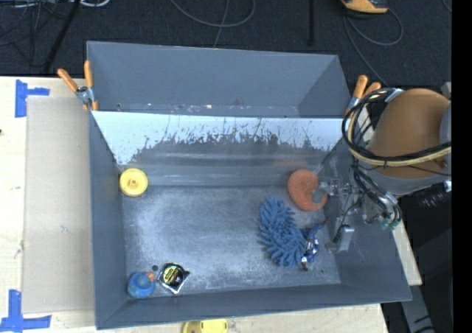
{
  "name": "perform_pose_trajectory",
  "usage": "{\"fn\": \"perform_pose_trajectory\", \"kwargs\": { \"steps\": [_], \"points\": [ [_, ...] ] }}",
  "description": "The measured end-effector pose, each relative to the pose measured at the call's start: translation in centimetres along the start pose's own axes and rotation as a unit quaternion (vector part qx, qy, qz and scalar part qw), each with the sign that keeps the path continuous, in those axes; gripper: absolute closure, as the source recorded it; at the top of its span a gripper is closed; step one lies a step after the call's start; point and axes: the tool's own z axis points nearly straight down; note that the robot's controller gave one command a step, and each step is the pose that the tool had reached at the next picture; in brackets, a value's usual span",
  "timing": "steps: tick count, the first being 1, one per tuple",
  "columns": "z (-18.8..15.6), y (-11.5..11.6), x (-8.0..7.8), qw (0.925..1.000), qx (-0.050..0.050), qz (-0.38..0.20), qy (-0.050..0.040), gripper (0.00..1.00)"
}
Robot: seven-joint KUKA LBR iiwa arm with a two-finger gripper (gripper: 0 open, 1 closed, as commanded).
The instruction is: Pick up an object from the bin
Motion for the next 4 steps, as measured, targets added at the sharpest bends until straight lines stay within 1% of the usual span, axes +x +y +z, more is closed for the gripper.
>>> {"fn": "perform_pose_trajectory", "kwargs": {
  "steps": [1,2,3,4],
  "points": [
    [-0.4,0.0,-0.2,1.0000,0.001,-0.001,-0.0036,0.00],
    [3.6,0.4,1.6,0.9999,0.002,-0.014,-0.0081,0.00],
    [7.1,0.7,2.8,0.9946,0.001,-0.104,-0.0023,0.00],
    [8.2,2.5,2.1,0.9997,0.001,-0.025,-0.0032,1.00]
  ]
}}
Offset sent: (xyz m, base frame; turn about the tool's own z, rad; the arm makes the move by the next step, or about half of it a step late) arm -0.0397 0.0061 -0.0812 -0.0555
